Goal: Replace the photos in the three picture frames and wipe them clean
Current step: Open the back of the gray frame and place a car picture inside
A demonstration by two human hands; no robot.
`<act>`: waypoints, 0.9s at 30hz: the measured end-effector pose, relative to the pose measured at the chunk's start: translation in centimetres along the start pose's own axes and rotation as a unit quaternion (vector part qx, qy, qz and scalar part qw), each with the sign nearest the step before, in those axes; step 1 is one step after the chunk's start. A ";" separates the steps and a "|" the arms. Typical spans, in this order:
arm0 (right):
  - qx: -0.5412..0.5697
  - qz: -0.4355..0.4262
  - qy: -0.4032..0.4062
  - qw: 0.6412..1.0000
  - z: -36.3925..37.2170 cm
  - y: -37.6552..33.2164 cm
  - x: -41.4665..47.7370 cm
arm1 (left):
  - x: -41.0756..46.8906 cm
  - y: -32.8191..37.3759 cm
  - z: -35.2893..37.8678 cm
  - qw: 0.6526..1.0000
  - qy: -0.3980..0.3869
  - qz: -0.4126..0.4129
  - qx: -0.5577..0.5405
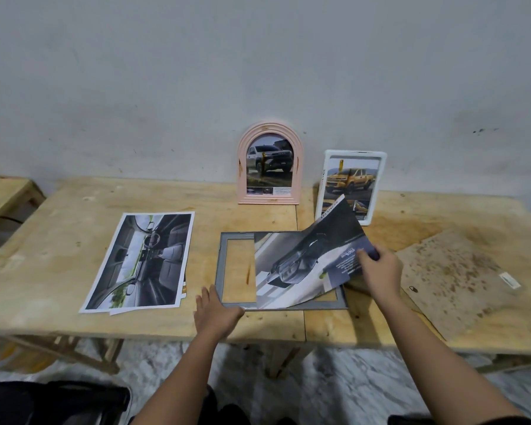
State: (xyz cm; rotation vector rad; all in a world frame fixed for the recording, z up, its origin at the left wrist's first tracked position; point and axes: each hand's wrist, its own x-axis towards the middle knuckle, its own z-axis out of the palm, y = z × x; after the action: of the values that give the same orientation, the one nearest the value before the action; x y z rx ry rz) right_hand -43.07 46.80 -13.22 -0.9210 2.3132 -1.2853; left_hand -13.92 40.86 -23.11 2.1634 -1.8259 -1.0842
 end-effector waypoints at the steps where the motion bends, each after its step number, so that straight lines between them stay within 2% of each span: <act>1: 0.019 -0.025 0.006 1.000 -0.4 -1.1 0.0 | 0.1 0.1 -0.1 1.000 -0.002 -0.003 -0.010; 7: 0.129 -0.195 -0.014 0.972 -1.8 -9.8 -1.1 | 0.3 0.2 -0.4 1.000 -0.016 -0.011 -0.017; 11: 0.154 -0.257 -0.096 0.949 -1.6 -15.0 -2.1 | 0.8 0.1 -1.2 0.999 -0.030 -0.013 -0.035; 13: 0.143 -0.289 -0.143 0.936 -1.0 -17.4 -2.8 | 1.1 0.5 -2.7 0.995 -0.006 -0.015 -0.096; 14: 0.141 -0.303 -0.175 0.926 -0.7 -18.6 -3.1 | 1.1 0.7 -3.9 0.987 0.012 -0.021 -0.160; 17: 0.127 -0.326 -0.300 0.887 0.7 -21.8 -4.3 | 0.5 1.7 -8.9 0.916 0.121 -0.001 -0.383; 20: 0.133 -0.320 -0.366 0.864 3.1 -24.7 -5.2 | -1.2 2.0 -14.2 0.853 0.218 0.071 -0.469; 23: 0.198 -0.290 -0.375 0.858 6.6 -27.6 -5.7 | -1.9 0.4 -18.0 0.805 0.223 0.096 -0.541; 25: 0.254 -0.228 -0.374 0.862 9.9 -29.5 -5.7 | -1.8 -1.4 -20.2 0.779 0.199 0.113 -0.583; 27: 0.272 -0.176 -0.359 0.875 14.1 -31.1 -5.6 | -1.5 -3.7 -22.3 0.766 0.211 0.116 -0.596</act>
State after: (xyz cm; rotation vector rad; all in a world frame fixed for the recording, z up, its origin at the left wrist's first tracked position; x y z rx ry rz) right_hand -19.34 29.93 5.50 -1.3434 1.1656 -1.3123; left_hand 1.89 35.40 -7.81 1.1849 -0.7278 -1.0855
